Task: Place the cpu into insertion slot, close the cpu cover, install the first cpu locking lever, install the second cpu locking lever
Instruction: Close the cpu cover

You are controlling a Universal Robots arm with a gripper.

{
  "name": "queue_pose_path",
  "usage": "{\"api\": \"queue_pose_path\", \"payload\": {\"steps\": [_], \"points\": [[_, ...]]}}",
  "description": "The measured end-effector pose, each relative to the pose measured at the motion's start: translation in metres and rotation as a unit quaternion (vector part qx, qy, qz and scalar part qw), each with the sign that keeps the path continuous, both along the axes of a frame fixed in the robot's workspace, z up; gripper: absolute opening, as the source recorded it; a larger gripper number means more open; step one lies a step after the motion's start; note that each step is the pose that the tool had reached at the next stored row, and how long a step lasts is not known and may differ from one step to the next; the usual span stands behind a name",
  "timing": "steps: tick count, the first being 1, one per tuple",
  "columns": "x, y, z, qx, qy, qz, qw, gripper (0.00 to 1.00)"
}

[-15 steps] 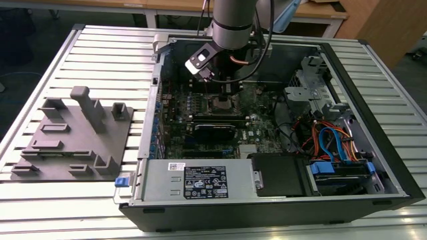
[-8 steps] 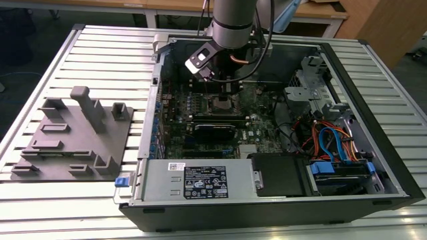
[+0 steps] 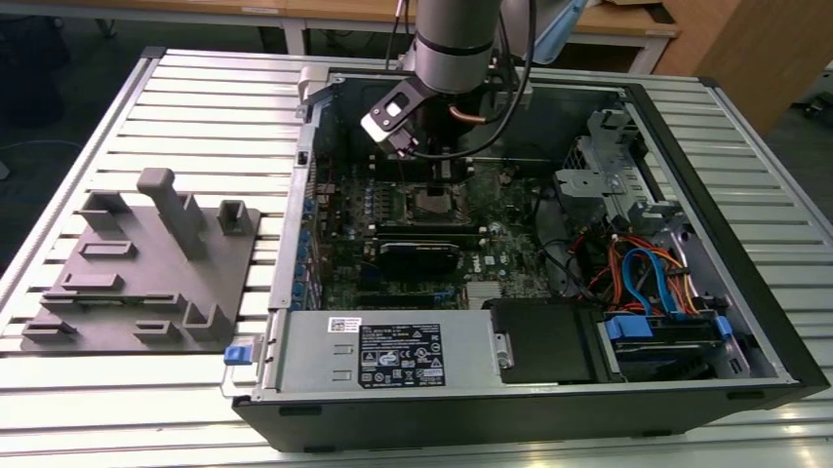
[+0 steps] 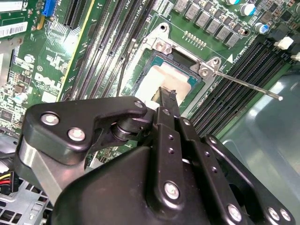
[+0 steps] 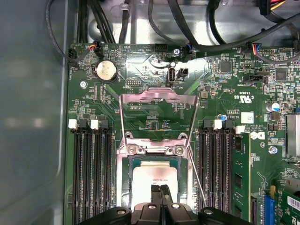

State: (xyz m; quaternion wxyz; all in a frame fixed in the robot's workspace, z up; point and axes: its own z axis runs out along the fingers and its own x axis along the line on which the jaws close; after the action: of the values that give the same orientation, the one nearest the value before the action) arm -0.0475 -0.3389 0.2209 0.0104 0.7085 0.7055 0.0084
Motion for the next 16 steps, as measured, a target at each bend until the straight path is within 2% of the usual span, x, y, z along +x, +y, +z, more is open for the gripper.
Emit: {"api": "queue_pose_path", "payload": {"steps": [12,16], "points": [[0.0,0.0,0.0011,-0.0001,0.0001,0.0,1.0,0.1],[0.0,0.0,0.0038,-0.0001,0.0001,0.0,1.0,0.1]]}}
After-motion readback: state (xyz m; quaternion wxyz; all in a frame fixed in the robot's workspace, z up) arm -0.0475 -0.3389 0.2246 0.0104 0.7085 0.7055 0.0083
